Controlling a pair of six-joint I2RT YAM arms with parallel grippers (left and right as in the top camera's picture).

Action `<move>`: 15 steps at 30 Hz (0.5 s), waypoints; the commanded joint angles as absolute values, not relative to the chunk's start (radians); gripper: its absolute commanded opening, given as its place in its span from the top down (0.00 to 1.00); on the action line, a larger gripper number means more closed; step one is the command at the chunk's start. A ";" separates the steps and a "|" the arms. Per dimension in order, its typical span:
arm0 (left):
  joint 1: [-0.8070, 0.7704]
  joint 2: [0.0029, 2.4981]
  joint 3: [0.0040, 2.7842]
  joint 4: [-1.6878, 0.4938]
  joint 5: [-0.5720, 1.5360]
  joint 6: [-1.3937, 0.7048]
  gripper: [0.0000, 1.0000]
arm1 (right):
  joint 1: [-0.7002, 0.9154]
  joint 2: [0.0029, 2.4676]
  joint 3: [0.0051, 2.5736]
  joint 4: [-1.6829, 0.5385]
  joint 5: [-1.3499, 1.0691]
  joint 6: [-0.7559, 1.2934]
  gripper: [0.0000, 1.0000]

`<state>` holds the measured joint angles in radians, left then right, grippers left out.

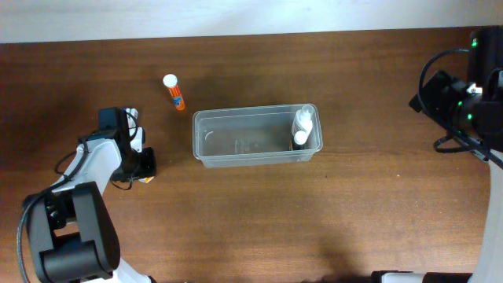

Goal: Pack container
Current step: 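Lift the jar and carry it into the container's left end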

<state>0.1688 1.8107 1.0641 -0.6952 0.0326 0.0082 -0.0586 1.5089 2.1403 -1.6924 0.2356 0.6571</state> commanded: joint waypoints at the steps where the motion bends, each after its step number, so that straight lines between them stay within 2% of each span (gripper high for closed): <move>1: 0.173 1.857 1.055 -0.704 0.033 0.015 0.70 | -0.067 1.513 2.151 -1.698 0.247 0.658 0.02; 7: 0.173 1.857 1.072 -0.749 0.033 -0.006 0.75 | -0.067 1.513 2.151 -1.698 0.248 0.658 0.02; 15: 0.172 1.857 1.263 -0.939 0.142 -0.010 0.75 | -0.067 1.513 2.151 -1.698 0.247 0.658 0.02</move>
